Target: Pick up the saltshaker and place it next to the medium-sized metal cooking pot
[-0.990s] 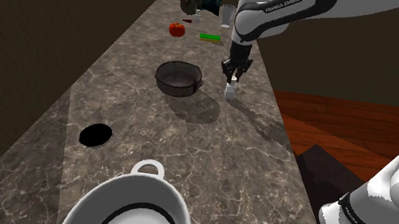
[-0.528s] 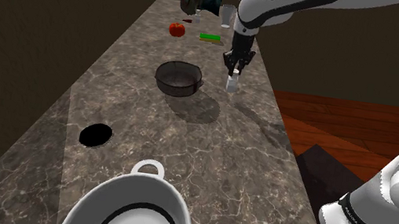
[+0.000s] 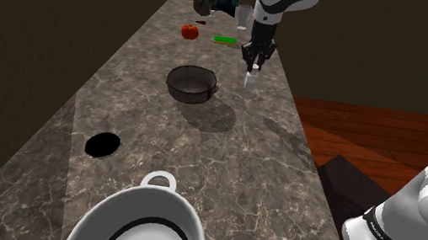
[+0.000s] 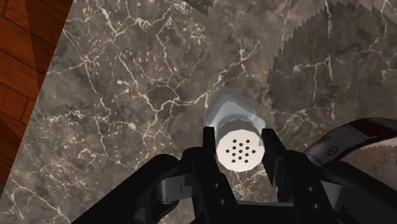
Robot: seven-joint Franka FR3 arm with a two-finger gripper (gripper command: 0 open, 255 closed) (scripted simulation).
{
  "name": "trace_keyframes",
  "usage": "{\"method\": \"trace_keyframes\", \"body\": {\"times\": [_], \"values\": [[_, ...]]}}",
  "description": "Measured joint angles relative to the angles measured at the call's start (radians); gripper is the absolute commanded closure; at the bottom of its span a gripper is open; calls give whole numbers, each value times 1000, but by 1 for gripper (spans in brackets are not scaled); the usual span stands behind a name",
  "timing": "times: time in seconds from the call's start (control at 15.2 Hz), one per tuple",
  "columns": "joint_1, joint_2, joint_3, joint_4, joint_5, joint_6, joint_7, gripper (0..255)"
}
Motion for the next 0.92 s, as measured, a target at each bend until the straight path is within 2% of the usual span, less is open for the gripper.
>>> {"method": "trace_keyframes", "body": {"times": [0.92], "values": [[-1,-21,-1,162,-1,-183,2,255]]}}
